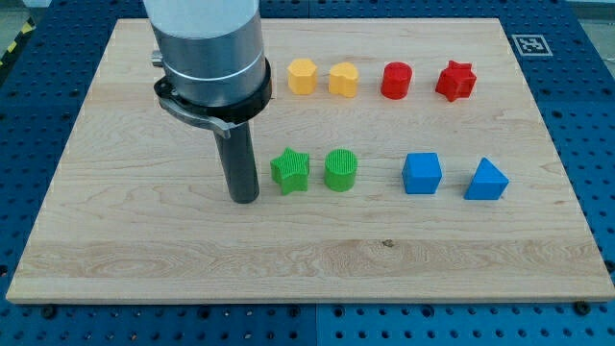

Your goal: Move your arm towards centre

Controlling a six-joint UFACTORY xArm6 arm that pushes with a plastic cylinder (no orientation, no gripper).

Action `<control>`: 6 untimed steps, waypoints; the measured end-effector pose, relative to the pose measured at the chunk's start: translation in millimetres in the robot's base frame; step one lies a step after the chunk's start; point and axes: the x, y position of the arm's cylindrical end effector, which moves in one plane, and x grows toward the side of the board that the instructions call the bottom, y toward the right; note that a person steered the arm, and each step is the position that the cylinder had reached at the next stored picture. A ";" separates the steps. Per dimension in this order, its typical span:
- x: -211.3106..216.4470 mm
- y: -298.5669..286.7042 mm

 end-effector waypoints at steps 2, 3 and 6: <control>-27.9 -16.7; -63.4 -21.5; -74.7 184.2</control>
